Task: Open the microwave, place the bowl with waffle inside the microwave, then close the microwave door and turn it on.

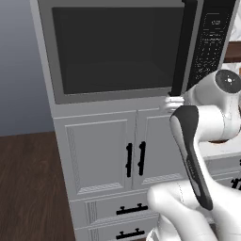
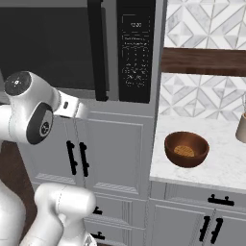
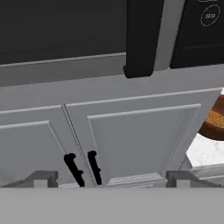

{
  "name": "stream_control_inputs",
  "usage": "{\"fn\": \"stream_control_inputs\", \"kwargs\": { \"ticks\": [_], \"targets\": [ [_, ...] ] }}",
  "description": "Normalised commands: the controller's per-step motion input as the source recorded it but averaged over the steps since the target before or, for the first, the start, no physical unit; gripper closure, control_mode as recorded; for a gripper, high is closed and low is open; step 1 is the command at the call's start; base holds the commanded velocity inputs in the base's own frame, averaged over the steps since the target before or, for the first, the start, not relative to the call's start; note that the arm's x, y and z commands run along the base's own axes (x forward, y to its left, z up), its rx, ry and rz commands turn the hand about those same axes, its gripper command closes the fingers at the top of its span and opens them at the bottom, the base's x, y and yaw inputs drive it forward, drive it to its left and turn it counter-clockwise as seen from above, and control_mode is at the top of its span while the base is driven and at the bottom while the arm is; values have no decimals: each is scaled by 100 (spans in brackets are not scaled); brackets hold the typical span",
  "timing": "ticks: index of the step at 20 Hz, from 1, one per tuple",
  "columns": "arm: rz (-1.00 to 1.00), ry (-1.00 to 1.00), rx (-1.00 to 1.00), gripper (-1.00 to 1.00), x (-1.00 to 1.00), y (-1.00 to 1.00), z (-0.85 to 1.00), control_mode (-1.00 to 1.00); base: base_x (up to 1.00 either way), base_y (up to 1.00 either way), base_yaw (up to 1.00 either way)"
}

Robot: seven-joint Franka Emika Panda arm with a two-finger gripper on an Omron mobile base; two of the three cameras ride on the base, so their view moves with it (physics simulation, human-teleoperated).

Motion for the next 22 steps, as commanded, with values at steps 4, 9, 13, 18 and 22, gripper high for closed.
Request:
{"fn": "stream_control_inputs", "kwargs": {
  "ticks": [4,9,13,18,22],
  "targets": [
    [-2,-19,3,-100,0,-28,44,-100,0,0,0],
    [-3,-4,4,-100,0,-19,44,-100,0,0,0],
    [0,0,2,-100,1,-18,6,-100,0,0,0],
    [0,0,1,-100,7,-10,0,-100,0,0,0],
    [0,0,0,-100,14,0,0,-100,0,0,0]
  ]
}}
